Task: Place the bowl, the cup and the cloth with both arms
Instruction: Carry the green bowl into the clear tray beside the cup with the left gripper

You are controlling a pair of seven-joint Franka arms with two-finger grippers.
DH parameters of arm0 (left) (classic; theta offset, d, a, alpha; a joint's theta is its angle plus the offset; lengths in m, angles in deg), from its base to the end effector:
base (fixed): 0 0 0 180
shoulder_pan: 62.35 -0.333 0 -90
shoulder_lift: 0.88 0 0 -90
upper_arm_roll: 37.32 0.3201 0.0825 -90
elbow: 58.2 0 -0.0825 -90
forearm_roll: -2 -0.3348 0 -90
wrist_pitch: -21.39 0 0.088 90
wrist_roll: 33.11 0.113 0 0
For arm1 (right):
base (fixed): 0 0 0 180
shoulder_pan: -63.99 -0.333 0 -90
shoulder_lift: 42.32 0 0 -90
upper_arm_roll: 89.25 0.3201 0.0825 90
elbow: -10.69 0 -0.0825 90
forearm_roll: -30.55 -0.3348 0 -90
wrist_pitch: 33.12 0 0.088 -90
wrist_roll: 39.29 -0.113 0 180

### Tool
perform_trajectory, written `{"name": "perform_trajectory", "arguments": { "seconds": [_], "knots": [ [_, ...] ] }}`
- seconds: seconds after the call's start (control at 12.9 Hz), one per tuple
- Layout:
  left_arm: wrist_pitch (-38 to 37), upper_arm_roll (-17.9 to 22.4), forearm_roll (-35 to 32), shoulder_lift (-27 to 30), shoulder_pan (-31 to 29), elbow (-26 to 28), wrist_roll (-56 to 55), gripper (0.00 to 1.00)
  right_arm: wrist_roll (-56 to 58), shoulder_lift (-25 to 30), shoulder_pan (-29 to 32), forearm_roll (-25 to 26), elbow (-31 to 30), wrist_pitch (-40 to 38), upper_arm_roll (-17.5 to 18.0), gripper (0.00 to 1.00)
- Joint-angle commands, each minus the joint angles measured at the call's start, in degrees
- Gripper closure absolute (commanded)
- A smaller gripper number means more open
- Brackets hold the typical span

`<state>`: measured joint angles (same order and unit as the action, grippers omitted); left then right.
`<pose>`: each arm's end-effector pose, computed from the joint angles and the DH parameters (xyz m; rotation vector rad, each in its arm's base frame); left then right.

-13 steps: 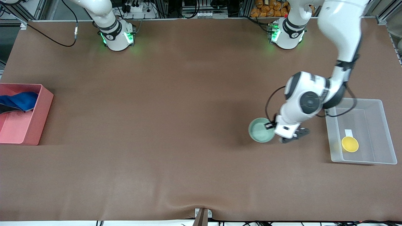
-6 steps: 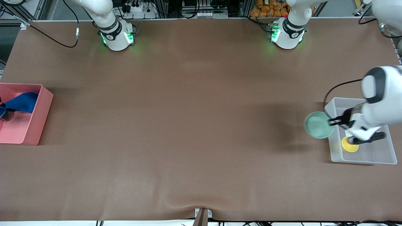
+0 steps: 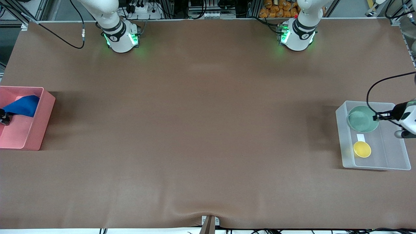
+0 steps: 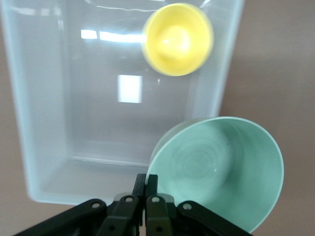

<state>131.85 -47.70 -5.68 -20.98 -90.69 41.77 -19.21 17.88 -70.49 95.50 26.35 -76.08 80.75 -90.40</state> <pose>0.5517 0.1995 0.3858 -3.1176 -0.0306 0.2665 0.5495 -0.3438 0.3954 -3.0262 -0.6131 -0.0422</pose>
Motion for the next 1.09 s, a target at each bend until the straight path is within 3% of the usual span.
{"name": "perform_trajectory", "arguments": {
  "seconds": [0.0,0.39,0.62,1.01],
  "knots": [
    [4.3,-0.8,-2.4,-1.2,-2.9,1.3,4.2,1.00,-8.6,5.1,-5.6,1.1,-1.9,-4.8,-0.5,0.00],
    [14.9,-0.8,-2.4,-6.3,-6.0,3.5,9.5,1.00,-25.8,11.9,-13.3,1.7,-6.9,-10.2,-0.5,0.00],
    [19.0,-0.7,-2.4,-6.6,-8.0,6.3,10.1,1.00,-39.5,17.0,-16.4,1.7,-10.7,-13.6,-0.4,0.00],
    [26.3,-0.5,-2.5,-10.0,-8.1,9.2,10.6,1.00,-51.7,21.6,-22.5,1.6,-11.7,-21.4,-0.3,0.00]
  ]
}}
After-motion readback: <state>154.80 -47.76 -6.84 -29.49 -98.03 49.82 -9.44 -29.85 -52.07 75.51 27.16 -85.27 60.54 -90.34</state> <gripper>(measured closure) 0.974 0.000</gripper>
